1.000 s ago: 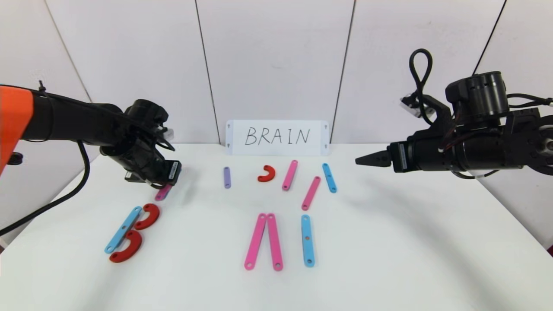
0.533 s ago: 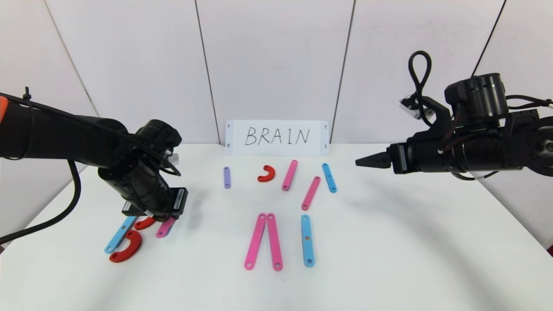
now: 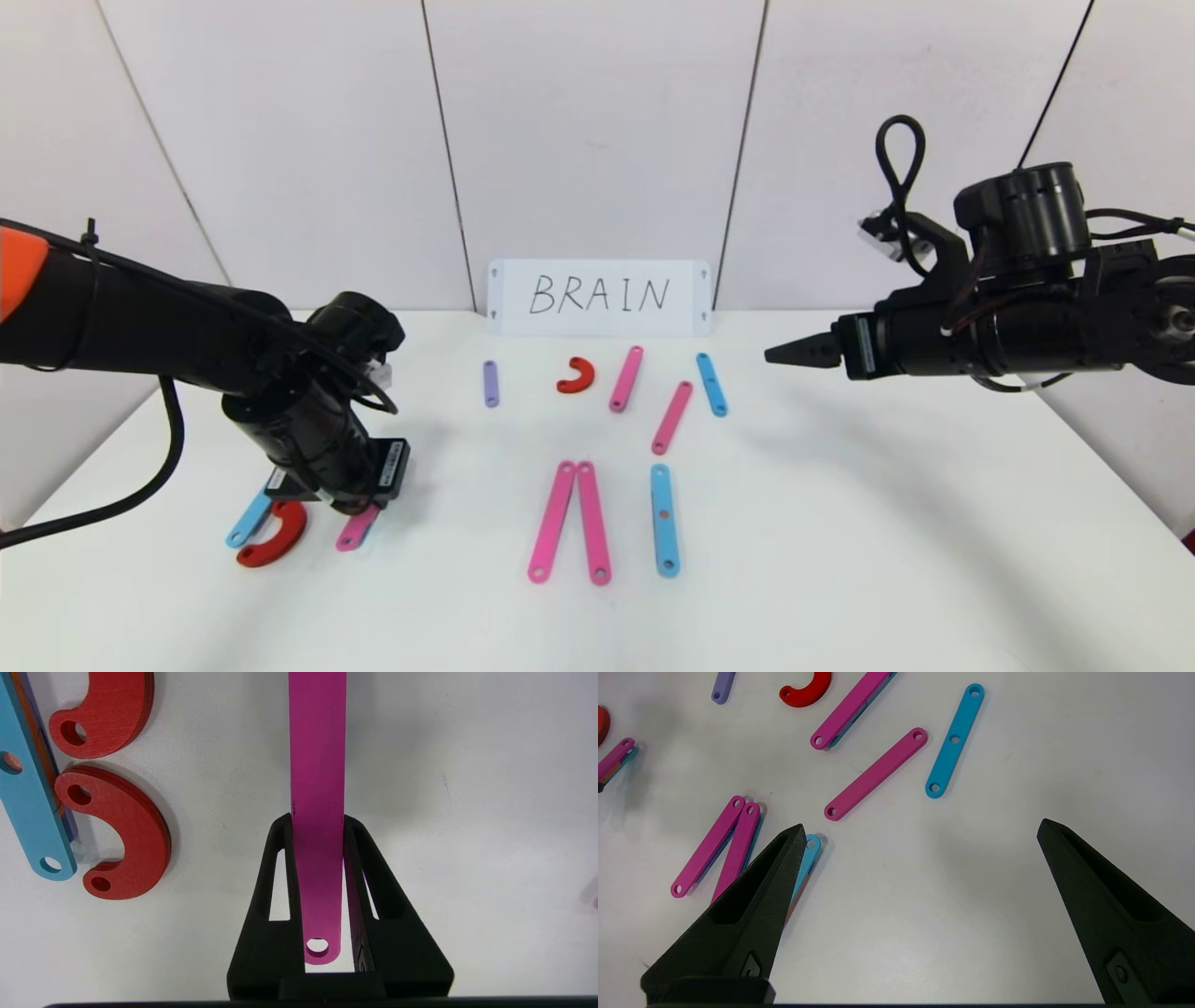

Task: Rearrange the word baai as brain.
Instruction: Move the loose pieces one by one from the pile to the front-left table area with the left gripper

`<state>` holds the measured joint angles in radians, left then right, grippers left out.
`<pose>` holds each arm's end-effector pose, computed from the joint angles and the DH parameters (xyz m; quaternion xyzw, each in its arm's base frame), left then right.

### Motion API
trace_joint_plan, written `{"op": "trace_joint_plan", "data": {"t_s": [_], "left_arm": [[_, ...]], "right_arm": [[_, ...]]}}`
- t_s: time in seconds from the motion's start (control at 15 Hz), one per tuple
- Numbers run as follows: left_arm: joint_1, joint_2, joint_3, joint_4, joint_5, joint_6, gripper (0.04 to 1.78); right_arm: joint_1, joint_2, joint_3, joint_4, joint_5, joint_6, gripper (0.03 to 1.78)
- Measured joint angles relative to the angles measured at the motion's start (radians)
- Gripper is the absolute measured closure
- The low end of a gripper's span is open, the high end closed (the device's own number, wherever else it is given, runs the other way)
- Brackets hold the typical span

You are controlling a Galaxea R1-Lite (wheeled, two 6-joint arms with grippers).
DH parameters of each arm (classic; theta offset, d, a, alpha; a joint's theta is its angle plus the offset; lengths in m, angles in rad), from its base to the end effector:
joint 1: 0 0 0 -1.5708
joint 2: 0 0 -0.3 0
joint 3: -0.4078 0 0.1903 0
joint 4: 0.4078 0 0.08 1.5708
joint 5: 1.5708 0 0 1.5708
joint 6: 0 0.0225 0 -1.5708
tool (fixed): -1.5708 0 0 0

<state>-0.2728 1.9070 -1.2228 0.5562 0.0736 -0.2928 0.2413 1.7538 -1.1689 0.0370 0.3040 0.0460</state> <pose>0.3041 -0.0834 0.1344 -0.0190 0.5782 0.0035 0.8157 0.3134 0.0841 0.2024 0.0307 0.3116 0.2493 0.9164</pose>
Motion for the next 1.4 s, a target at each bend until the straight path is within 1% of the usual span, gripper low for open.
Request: {"op": "trace_joint_plan", "data": {"t_s": [0.27,0.4,0.53,0.8,0.87,1.0,1.13,1.27,1.4], "left_arm": [[-0.002,0.006,0.007,0.002,0.009,-0.001,1.5],[-0.002,0.011,0.01,0.013,0.007,-0.001,1.4],[-0.002,0.021,0.014,0.011,0.006,-0.001,1.21],[-0.002,0.022,0.01,0.013,0.005,-0.001,0.53],[-0.003,0.02,0.007,0.014,0.005,-0.001,0.4],[-0.006,0.014,0.001,0.014,0.004,0.0,0.19],[-0.01,0.008,-0.004,0.01,-0.001,0.0,0.09],[-0.011,0.007,-0.006,0.0,-0.018,0.0,0.07],[-0.01,0.009,-0.007,-0.023,-0.067,-0.001,0.07]], "right_arm": [[0.001,0.001,0.0,0.0,0.0,0.0,0.08],[0.001,0.001,0.0,0.0,0.0,0.0,0.08],[0.001,0.001,0.0,0.0,0.0,0.001,0.08],[0.001,0.002,0.001,0.0,0.0,0.0,0.08],[0.001,0.003,0.001,0.0,0.0,0.0,0.08],[0.001,0.003,0.001,0.0,0.0,0.0,0.08],[0.001,0.003,0.001,0.0,0.0,0.0,0.08],[0.001,0.003,0.001,0.0,0.0,0.001,0.08],[0.001,0.003,0.001,0.0,0.001,0.001,0.08]]}}
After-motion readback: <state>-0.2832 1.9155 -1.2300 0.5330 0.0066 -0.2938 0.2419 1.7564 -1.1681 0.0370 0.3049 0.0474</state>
